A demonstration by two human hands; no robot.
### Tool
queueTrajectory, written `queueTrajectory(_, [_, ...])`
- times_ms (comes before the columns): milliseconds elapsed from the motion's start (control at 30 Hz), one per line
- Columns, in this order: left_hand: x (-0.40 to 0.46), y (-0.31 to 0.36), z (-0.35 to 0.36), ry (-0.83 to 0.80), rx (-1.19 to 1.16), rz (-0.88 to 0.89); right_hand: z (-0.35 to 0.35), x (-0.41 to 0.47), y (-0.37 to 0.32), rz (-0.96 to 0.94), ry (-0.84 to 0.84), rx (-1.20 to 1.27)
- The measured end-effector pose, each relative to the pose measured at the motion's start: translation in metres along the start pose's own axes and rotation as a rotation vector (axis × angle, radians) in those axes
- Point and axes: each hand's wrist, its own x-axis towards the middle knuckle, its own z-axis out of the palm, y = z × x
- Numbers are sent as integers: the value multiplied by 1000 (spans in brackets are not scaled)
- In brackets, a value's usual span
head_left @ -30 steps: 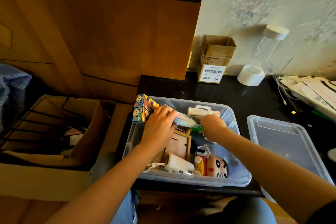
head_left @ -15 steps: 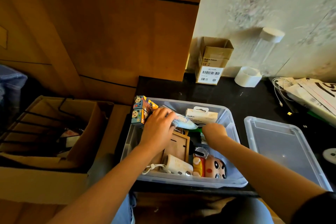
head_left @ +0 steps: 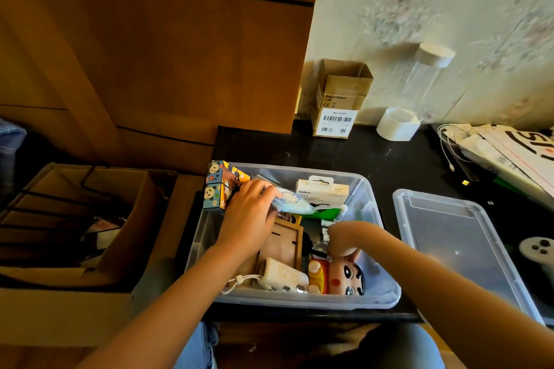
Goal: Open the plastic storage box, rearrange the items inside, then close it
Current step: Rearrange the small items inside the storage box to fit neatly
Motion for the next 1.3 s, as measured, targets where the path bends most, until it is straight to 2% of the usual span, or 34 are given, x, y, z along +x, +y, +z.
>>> queueTrajectory(133, [0, 0, 0, 0, -2, 1, 1, -12, -12, -34, -156, 36])
queueTrajectory(233, [0, 1, 0, -6, -4, -8, -5, -19, -8, -34, -291, 285])
queueTrajectory(300, [0, 1, 0, -8, -2, -10, -11, -22, 0, -106, -350, 398])
queueTrajectory(400, [0, 1, 0, -14, 1, -7, -15, -27, 7, -245, -389, 282])
queueTrajectory(467, [1, 1, -1, -30, 4, 0, -15, -29, 7, -287, -353, 168])
queueTrajectory(567, [3, 0, -4, -91, 3, 31, -20, -36, 11, -353, -303, 233])
queueTrajectory(700, [13, 1, -18, -260, -40, -11, -26, -49, 17, -452, -191, 638])
queueTrajectory(767, [20, 8, -27, -335, -14, -8, -20, -47, 10, -414, -128, 804])
queueTrajectory(900, [17, 22, -33, -507, -95, 115, -8, -35, -4, -251, 129, 1102])
queueTrajectory(1000, [9, 24, -22, -655, 123, 215, 1, -32, -3, -129, 167, 1393])
queueTrajectory(1067, [5, 24, -14, -610, 198, 264, 5, -29, -1, -80, 146, 1551])
queueTrajectory(1100, [4, 24, -12, -558, 179, 277, 7, -29, 0, -64, 138, 1545])
queueTrajectory(1200, [1, 20, -10, -424, 107, 316, 5, -18, 3, -4, 255, 1196])
queueTrajectory(1267, [-2, 16, -10, -414, 62, 318, 4, -18, 2, 76, 139, 931])
queueTrajectory(1300, [-2, 13, -11, -422, 38, 309, 3, -21, 0, 104, 143, 751])
